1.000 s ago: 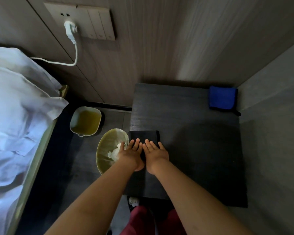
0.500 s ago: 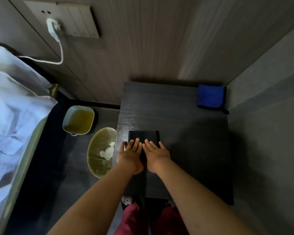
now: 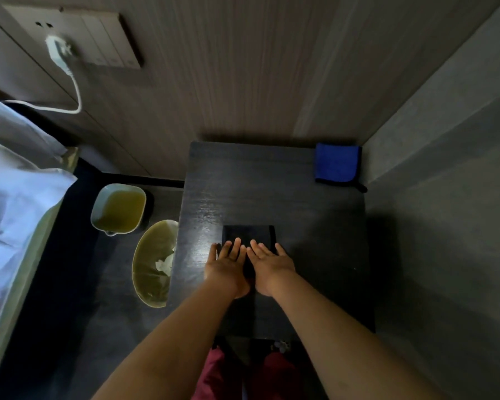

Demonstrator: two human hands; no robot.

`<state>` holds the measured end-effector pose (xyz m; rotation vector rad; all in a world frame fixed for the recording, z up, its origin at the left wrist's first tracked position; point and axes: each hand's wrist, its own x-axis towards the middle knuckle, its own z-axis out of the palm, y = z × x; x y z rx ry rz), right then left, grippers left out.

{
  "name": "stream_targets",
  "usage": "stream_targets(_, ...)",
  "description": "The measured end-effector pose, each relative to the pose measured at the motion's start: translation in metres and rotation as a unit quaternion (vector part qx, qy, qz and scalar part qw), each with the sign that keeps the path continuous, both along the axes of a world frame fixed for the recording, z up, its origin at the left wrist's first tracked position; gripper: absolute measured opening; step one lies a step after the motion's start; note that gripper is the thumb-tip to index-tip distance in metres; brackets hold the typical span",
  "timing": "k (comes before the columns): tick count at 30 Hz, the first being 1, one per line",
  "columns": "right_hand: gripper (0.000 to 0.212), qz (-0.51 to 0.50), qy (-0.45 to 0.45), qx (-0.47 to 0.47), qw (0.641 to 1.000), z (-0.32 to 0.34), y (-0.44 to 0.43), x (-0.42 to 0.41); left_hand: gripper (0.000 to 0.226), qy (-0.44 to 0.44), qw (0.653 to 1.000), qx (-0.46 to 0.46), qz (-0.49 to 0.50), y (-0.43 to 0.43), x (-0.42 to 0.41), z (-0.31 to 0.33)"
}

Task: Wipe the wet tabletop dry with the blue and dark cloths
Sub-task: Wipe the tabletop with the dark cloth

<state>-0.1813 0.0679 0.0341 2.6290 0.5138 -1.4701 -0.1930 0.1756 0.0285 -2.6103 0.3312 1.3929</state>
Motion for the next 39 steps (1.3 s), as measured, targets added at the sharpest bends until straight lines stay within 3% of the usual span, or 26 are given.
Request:
stream_targets(28, 0.074, -0.065, 0.030, 0.020, 0.997, -0.006, -0.097, -0.004, 0.082, 0.022, 0.999, -0.029, 0.000, -0.093, -0.001, -0.003)
stream_targets(39, 0.079, -0.096, 0.032, 0.040, 0.994, -0.002, -0.135, -0.008, 0.096, 0.012, 0.999, -0.043, -0.007, -0.129, -0.008, -0.009)
